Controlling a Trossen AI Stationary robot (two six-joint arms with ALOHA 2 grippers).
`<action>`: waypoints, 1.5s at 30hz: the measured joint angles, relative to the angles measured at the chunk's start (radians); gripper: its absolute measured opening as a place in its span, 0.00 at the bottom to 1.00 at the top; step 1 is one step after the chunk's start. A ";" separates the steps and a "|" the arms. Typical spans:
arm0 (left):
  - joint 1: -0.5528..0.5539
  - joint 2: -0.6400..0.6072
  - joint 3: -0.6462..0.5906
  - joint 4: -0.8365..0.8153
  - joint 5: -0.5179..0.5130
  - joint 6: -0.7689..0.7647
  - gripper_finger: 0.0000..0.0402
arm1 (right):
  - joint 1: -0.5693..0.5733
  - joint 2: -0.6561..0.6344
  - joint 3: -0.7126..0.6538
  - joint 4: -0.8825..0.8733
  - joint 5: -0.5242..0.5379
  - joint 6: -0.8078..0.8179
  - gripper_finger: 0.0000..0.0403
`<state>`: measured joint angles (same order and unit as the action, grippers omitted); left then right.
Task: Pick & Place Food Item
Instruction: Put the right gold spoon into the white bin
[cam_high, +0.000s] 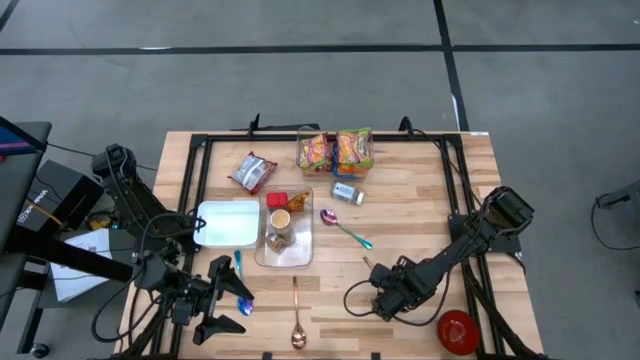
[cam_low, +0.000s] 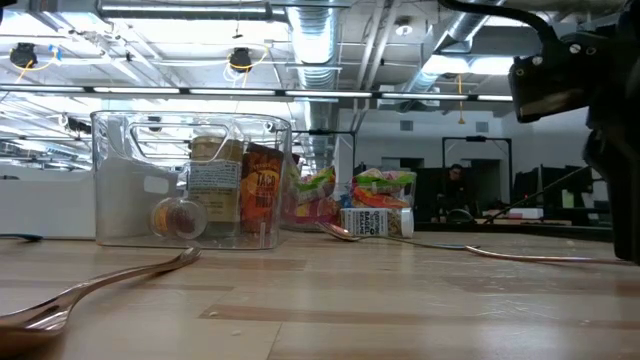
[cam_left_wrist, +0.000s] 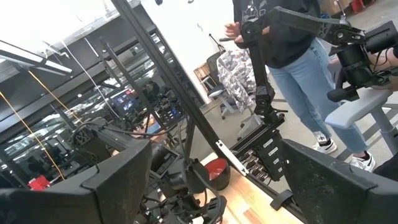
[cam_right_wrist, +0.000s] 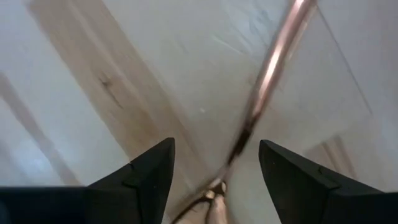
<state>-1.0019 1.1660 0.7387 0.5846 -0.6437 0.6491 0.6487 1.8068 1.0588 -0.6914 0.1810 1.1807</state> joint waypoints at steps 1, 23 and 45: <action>0.000 0.000 0.000 0.000 0.000 0.000 0.85 | 0.000 0.005 0.000 0.011 0.000 -0.009 0.56; 0.000 0.000 0.000 0.000 0.000 -0.003 0.85 | 0.007 0.029 0.002 -0.009 -0.045 -0.020 0.33; 0.000 0.000 0.000 0.000 0.000 -0.003 0.85 | 0.009 0.007 -0.005 0.003 -0.053 -0.101 0.01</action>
<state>-1.0021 1.1660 0.7387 0.5842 -0.6441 0.6460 0.6576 1.8143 1.0542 -0.6886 0.1281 1.0800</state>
